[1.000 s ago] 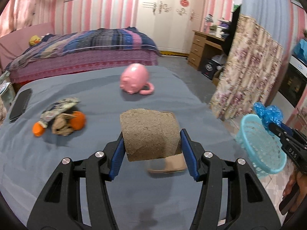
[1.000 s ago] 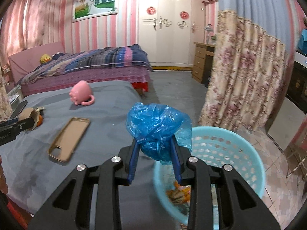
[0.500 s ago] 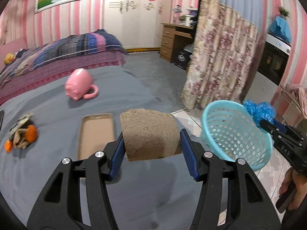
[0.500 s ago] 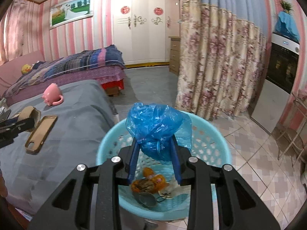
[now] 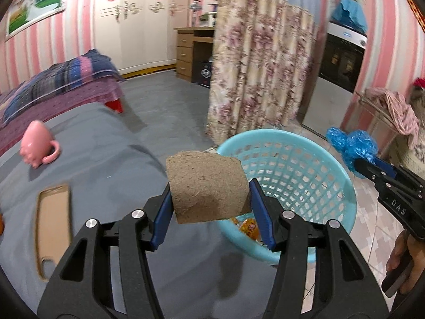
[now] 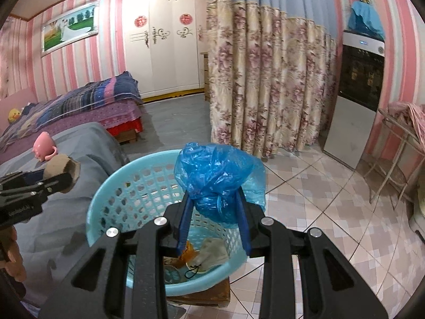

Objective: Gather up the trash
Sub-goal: 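Carry the cardboard roll and blue bag over the blue basket and open both tools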

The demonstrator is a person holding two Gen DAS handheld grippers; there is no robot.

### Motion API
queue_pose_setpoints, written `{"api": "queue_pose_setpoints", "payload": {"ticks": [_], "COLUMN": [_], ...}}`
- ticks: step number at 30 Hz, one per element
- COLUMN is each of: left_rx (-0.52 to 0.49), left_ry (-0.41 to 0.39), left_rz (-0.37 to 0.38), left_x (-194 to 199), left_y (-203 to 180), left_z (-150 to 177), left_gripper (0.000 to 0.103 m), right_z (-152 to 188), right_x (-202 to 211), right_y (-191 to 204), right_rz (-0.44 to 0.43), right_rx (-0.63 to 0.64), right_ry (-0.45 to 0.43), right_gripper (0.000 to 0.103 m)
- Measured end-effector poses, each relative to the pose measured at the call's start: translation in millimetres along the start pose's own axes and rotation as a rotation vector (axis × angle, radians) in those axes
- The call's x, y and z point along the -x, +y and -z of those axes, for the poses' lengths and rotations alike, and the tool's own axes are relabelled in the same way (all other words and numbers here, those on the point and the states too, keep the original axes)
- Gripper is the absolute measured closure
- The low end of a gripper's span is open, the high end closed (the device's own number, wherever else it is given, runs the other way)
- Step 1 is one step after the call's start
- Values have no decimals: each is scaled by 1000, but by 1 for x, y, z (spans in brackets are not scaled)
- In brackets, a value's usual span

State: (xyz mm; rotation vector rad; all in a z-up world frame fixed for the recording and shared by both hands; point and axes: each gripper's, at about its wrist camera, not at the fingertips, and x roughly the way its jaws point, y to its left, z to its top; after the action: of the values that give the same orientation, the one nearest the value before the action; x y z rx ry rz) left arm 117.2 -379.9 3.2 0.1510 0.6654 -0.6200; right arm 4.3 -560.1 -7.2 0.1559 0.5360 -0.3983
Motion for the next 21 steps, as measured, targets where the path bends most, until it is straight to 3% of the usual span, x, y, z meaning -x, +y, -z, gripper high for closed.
{"api": "queue_pose_setpoints", "payload": {"ticks": [10, 14, 21], "left_rx": [-72, -111, -58], "left_ry": [12, -8, -22], "left_rz": [27, -11, -52], "left_x": [-37, -41, -38], "left_y": [-30, -35, -10], "left_z": [-15, -26, -34], "left_gripper": [46, 21, 11], "right_z": [2, 3, 6], "right_x": [-10, -12, -16], "right_y": [-15, -16, -10], "right_rz": [19, 23, 17], "right_rx": [-31, -40, -42], "right_ry": [2, 3, 13], "right_gripper": [71, 71, 71]}}
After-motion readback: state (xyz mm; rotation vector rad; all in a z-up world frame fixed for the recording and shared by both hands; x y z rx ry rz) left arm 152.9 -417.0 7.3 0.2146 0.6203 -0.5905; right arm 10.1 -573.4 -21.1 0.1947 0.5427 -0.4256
